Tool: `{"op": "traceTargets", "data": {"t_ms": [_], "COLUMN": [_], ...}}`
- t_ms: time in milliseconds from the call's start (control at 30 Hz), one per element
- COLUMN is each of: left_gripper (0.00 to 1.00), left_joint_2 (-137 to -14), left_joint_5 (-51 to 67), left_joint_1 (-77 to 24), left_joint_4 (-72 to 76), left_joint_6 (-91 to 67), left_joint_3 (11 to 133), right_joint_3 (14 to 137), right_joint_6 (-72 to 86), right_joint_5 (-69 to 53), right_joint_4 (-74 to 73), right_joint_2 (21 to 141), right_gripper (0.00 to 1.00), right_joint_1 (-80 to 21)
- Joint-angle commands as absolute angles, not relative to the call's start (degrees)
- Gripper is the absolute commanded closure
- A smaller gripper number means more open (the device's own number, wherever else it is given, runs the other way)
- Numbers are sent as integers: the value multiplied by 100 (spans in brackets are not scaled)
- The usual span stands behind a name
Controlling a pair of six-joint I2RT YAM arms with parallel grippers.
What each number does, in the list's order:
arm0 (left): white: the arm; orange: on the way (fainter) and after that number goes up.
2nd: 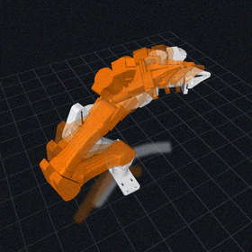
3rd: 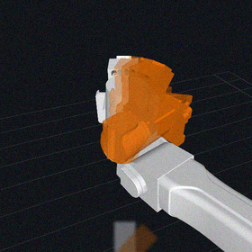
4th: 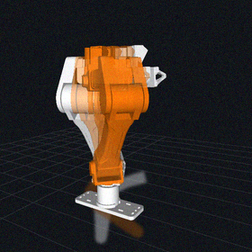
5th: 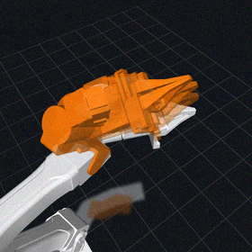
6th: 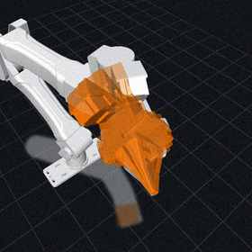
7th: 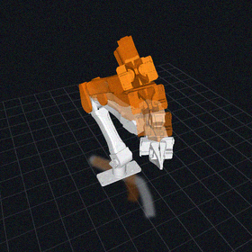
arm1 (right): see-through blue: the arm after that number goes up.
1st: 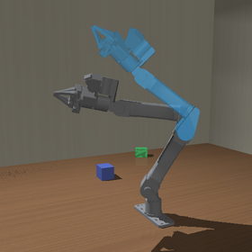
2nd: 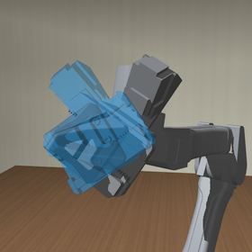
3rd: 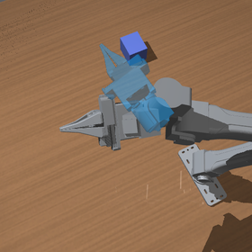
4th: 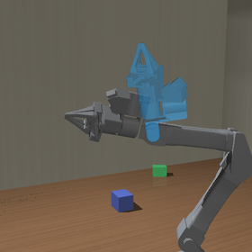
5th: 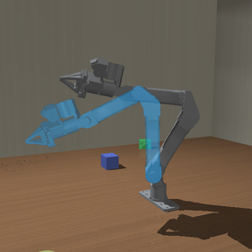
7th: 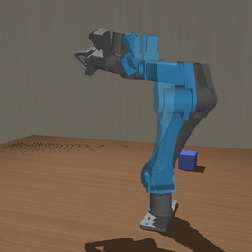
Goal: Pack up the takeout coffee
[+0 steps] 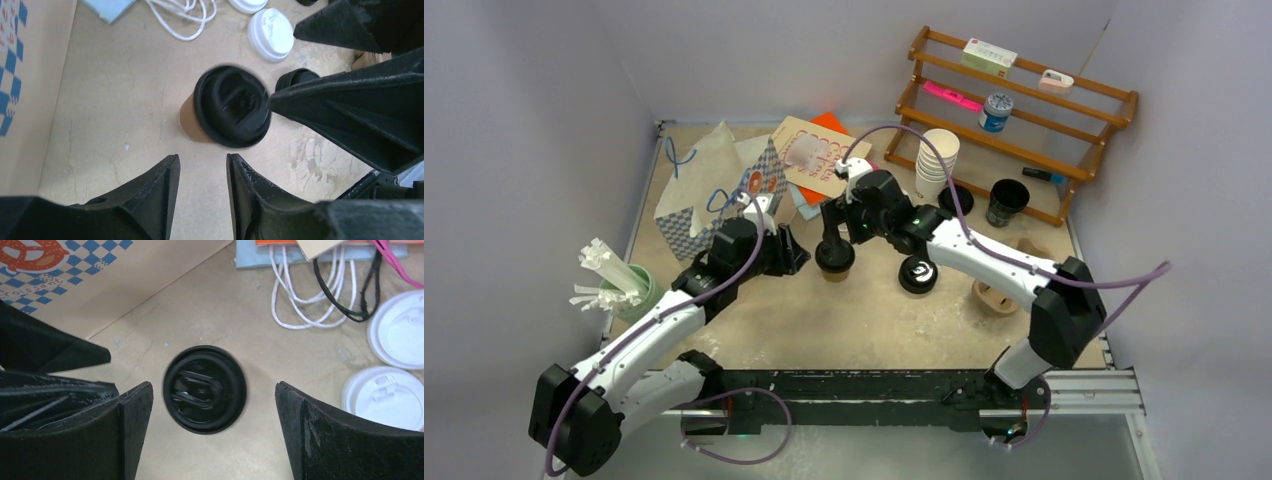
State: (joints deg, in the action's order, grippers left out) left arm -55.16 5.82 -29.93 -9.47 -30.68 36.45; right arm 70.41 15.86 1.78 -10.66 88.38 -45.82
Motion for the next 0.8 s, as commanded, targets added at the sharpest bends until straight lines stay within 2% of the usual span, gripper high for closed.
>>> {"op": "traceTargets", "data": {"t_ms": [0,167,433,767], "left_gripper": [60,65,67,71], "left_joint_2": [-5468,-5633,-6108,-6504], "left_joint_5": [769,1117,1421,1602], "left_joint_1": [-2876,-2805,-2758,-2751], "left_joint_4": [-630,-93,565,977], "left_joint_6": [-3471,-3696,-3788,-3875], "left_joint_3": [3324,3007,2902,2909], "right_joint_3": [7623,7779,7581,7411], "right_joint_6": [1136,1134,1139,1204], "right_joint_5": [92,9,-96,-340], "right_joint_4": [-952,-980,-1070,-1194], "right_joint_2": [9299,9614,9642,9644], "right_gripper": [9,9,8,20], "right_joint_1": [-4807,-4834,-4834,-4838]}}
